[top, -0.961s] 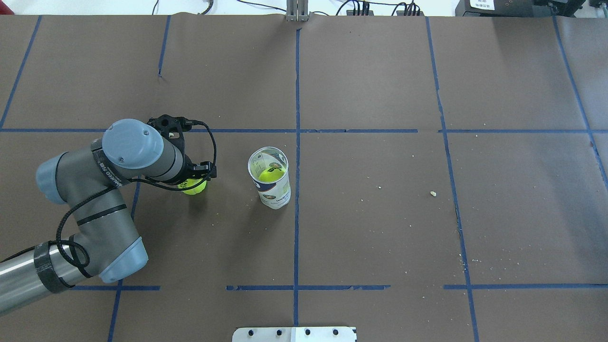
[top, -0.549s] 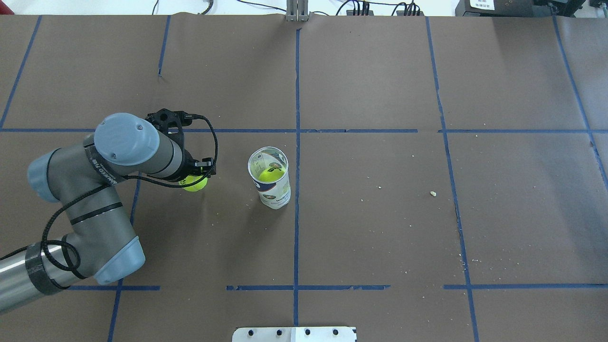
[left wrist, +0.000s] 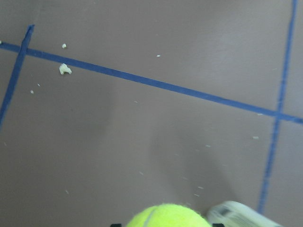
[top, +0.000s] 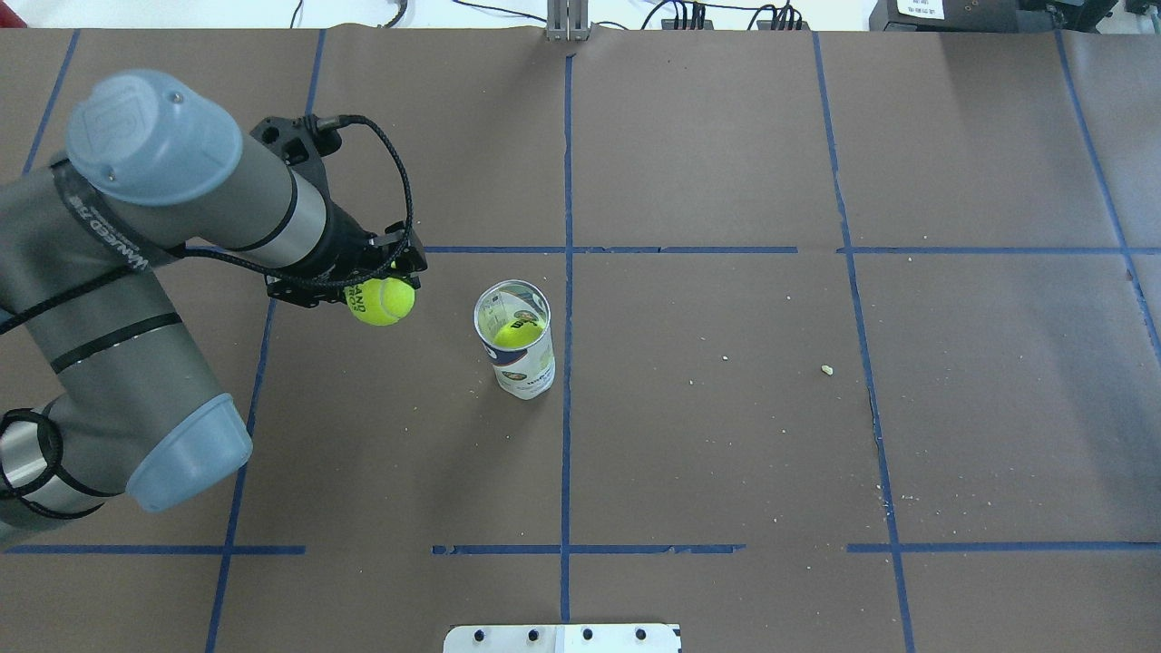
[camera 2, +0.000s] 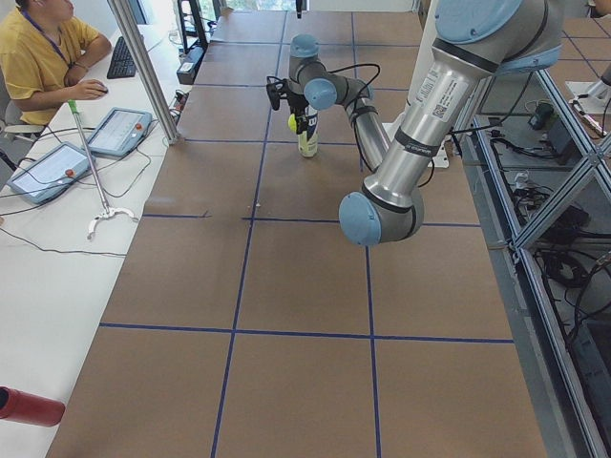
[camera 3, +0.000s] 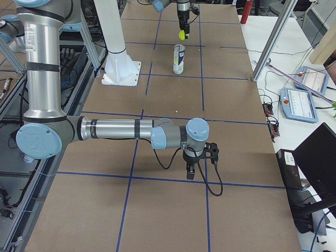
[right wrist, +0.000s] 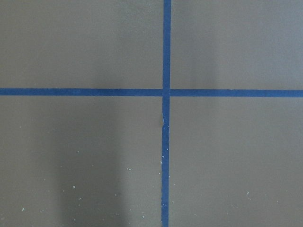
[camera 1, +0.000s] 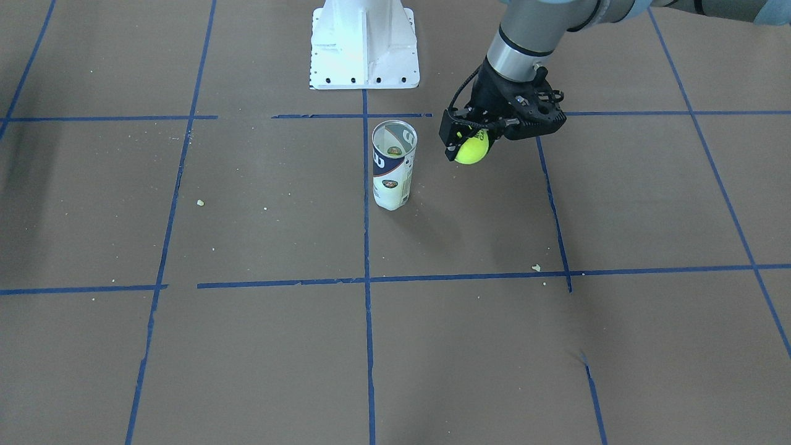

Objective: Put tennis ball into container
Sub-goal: 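Lift the ball with the left gripper and carry it over the clear tube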

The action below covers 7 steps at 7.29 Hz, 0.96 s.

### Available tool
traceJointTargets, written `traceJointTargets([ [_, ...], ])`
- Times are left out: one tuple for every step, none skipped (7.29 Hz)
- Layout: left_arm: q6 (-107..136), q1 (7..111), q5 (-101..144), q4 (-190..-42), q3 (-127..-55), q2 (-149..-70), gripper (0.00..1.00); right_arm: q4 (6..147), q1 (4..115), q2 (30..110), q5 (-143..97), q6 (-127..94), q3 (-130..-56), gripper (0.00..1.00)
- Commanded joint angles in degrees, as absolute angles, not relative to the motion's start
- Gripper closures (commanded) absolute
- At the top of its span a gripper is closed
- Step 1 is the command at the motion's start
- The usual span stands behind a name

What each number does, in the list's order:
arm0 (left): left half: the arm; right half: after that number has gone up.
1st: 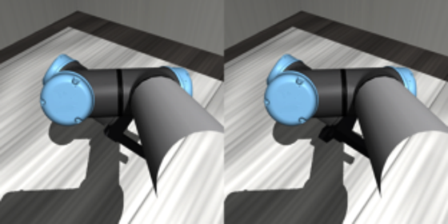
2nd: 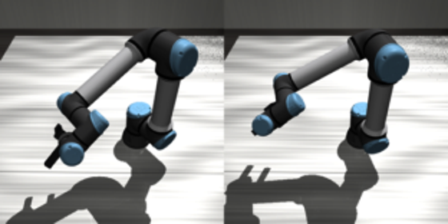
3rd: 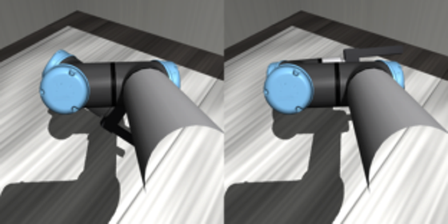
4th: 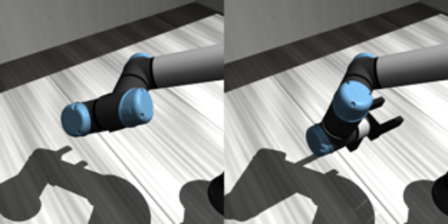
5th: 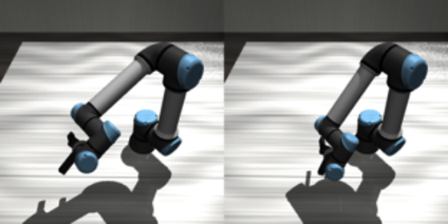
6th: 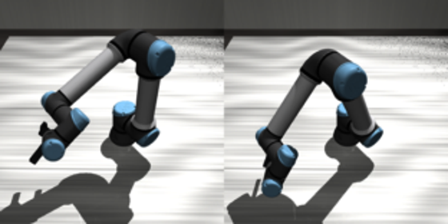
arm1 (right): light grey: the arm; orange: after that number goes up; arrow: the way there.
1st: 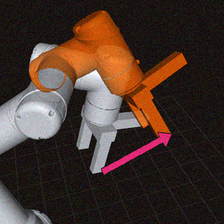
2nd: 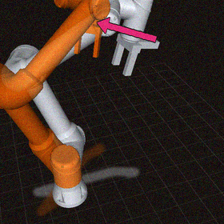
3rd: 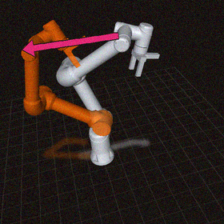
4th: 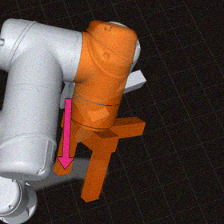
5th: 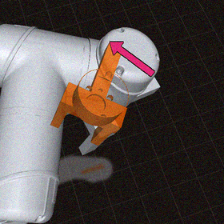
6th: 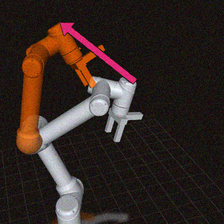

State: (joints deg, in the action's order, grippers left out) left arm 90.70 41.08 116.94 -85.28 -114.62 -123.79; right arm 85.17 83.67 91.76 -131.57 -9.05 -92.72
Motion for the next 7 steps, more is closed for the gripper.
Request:
traceJointTargets([
  [102.2, 41.0, 118.1, -81.4, -113.3, -131.4, 1.00, 85.2, 83.7, 91.8, -131.6, -9.1, -92.7, 0.00],
  [104.0, 40.7, 118.1, -79.7, -111.4, -133.9, 1.00, 85.2, 83.7, 91.8, -131.6, -9.1, -92.7, 0.00],
  [104.2, 40.0, 118.0, -79.8, -109.8, -134.7, 0.97, 85.2, 83.7, 91.8, -131.6, -9.1, -92.7, 0.00],
  [104.8, 38.1, 117.9, -79.6, -108.8, -135.4, 0.95, 85.2, 83.7, 91.8, -131.6, -9.1, -92.7, 0.00],
  [105.6, 36.6, 117.3, -79.7, -108.1, -135.4, 0.94, 85.2, 83.7, 91.8, -131.6, -9.1, -92.7, 0.00],
  [105.6, 36.3, 117.3, -79.7, -107.1, -135.4, 0.92, 85.2, 83.7, 91.8, -131.6, -9.1, -92.7, 0.00],
  [105.6, 35.6, 117.3, -79.8, -107.0, -134.9, 0.82, 85.2, 83.7, 91.8, -131.6, -9.1, -92.7, 0.00],
])
